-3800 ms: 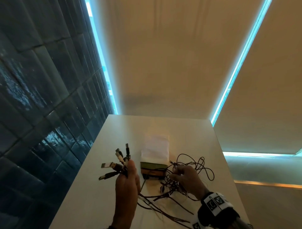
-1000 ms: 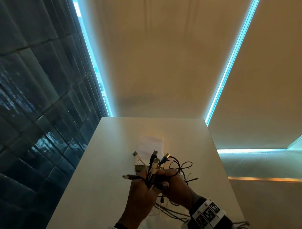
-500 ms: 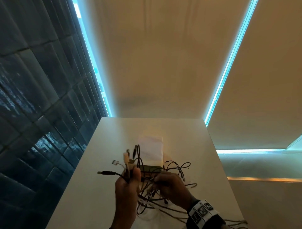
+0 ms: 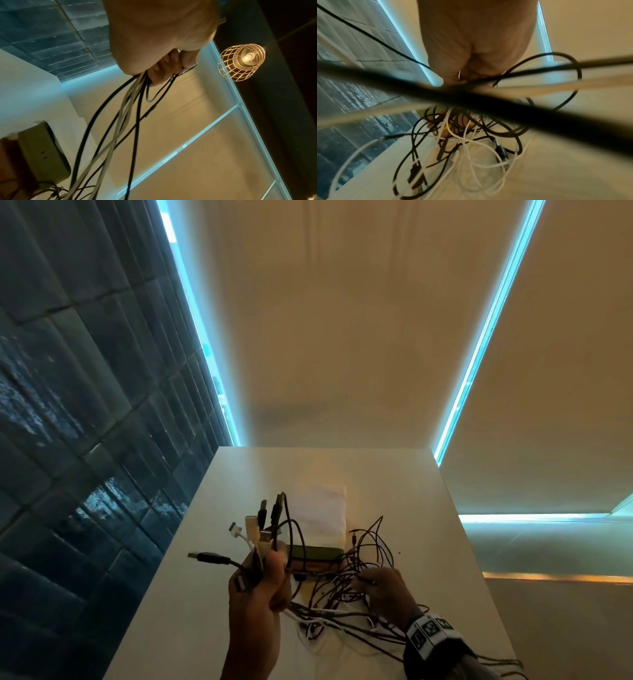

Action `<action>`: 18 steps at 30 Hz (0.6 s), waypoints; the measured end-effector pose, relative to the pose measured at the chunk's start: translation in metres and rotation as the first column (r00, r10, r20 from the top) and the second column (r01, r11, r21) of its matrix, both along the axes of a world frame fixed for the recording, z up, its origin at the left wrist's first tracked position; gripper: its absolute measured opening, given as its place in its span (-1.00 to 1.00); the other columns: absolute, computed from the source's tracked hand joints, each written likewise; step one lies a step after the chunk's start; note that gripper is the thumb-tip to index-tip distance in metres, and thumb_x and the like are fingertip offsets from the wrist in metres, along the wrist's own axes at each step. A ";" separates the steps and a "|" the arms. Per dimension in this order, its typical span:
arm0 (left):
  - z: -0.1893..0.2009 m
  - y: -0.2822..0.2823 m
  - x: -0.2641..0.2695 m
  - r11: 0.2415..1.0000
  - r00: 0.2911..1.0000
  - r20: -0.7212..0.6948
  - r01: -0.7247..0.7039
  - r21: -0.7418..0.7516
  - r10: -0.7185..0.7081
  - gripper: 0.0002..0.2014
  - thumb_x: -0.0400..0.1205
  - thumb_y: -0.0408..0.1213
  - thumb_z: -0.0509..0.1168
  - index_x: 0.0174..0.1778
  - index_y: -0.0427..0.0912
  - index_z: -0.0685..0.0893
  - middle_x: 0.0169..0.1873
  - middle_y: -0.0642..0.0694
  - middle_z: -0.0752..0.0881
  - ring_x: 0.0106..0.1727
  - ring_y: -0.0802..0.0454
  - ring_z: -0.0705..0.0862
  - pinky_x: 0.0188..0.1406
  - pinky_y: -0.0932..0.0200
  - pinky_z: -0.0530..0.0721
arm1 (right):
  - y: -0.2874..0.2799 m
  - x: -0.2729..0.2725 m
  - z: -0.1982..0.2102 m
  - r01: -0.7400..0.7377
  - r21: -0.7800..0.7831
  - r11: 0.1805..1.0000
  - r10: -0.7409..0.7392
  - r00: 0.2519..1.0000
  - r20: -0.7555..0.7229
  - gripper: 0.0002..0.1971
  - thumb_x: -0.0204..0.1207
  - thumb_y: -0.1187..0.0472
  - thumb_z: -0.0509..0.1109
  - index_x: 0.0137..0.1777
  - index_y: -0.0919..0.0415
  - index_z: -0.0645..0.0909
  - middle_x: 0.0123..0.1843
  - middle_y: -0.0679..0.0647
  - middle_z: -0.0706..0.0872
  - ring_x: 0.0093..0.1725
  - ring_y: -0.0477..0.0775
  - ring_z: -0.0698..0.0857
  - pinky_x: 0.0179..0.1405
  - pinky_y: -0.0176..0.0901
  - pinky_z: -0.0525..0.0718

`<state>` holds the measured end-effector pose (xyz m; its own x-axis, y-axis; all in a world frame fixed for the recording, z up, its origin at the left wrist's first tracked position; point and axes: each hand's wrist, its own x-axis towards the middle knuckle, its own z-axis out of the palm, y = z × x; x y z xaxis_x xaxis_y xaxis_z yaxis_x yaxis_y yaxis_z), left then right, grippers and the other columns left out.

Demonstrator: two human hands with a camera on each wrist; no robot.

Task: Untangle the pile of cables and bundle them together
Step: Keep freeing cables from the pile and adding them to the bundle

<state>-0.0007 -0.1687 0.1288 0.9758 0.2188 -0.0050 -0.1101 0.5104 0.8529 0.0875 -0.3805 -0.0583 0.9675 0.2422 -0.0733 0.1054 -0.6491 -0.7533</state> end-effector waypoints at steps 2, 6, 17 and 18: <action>0.004 0.003 -0.002 0.998 0.999 0.038 0.012 -0.056 -0.010 -0.49 0.05 0.25 0.67 -0.42 -0.09 0.74 -0.57 -0.01 0.41 -0.68 0.23 0.22 -0.73 0.35 0.18 | -0.006 0.003 -0.004 0.008 -0.019 1.000 -0.008 1.000 -0.005 -0.83 0.52 0.08 0.44 -0.22 0.12 0.77 -0.30 -0.04 0.79 -0.27 -0.11 0.71 -0.14 -0.09 0.67; 0.004 0.013 -0.005 0.998 0.997 0.036 -0.064 0.021 0.063 -0.55 0.26 0.20 0.58 -0.49 -0.11 0.63 -0.58 -0.01 0.41 -0.65 0.20 0.18 -0.68 0.26 0.10 | -0.015 0.003 -0.002 0.069 0.052 0.996 -0.067 0.997 -0.044 -0.73 0.53 0.12 0.46 -0.33 0.26 0.69 -0.46 0.00 0.66 -0.48 -0.08 0.60 -0.34 0.04 0.67; -0.038 -0.018 0.022 0.850 0.906 -0.317 -0.081 0.520 0.280 -0.76 0.64 -0.17 0.35 -0.22 -0.28 0.66 -0.57 -0.03 0.55 -0.48 0.04 0.52 -0.52 0.20 0.45 | 0.039 -0.012 0.080 -0.129 0.215 0.968 0.079 0.970 0.229 -0.83 0.59 0.21 0.30 -0.06 0.14 0.74 -0.18 -0.14 0.68 -0.15 -0.19 0.63 -0.17 -0.30 0.58; -0.040 -0.019 0.023 0.860 0.902 -0.345 -0.054 0.507 0.260 -0.76 0.64 -0.18 0.35 -0.22 -0.30 0.64 -0.64 0.04 0.50 -0.55 0.10 0.47 -0.57 0.24 0.42 | 0.042 -0.015 0.085 -0.165 0.205 0.965 0.111 0.962 0.250 -0.83 0.58 0.22 0.29 -0.04 0.11 0.74 -0.15 -0.14 0.69 -0.12 -0.17 0.64 -0.14 -0.27 0.61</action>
